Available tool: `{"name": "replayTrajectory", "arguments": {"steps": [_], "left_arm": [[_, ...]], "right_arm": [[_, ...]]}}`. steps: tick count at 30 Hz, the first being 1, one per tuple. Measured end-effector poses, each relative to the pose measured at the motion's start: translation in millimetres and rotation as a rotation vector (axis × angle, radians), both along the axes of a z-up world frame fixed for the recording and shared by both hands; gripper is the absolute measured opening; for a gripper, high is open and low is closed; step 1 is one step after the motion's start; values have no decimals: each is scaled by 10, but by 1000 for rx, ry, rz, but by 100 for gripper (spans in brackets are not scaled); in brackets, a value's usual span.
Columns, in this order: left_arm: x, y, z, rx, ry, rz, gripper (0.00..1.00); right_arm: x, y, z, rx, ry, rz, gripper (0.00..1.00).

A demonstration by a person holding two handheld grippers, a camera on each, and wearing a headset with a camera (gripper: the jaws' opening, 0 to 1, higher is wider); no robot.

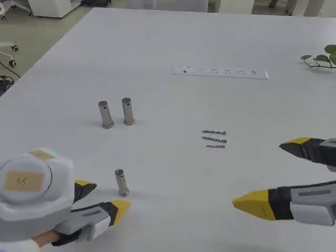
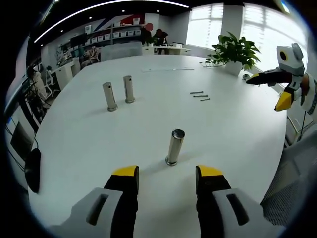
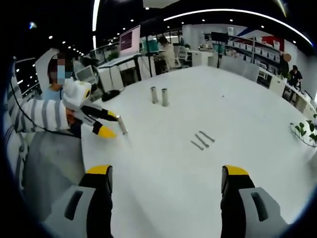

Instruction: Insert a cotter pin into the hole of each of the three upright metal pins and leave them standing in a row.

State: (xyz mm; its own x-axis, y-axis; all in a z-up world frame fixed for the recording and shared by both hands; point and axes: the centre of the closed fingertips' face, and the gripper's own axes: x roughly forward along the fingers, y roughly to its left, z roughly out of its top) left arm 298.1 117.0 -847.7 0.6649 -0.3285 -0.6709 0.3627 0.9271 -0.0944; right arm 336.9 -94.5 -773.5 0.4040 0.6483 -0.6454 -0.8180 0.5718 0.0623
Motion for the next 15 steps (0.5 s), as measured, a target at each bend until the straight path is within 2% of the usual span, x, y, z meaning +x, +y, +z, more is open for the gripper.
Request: {"name": "replayTrajectory", "arguments": {"steps": [3, 6, 9, 11, 15], "left_arm": [[-13, 15, 28, 17, -2, -9, 51], [-39, 29, 42, 30, 8, -21, 56], [-46, 42, 68, 26, 12, -23, 61], [-37, 86, 71, 36, 17, 3, 64], [-36, 108, 93, 36, 19, -2, 73]], "right_arm": [[53, 52, -7, -27, -7, 74, 89], [85, 83, -59, -75, -10, 152, 85], [141, 109, -129, -94, 8, 179, 84], [164, 106, -183, -121, 25, 205, 82], [225, 151, -254, -138, 44, 261, 80]]}}
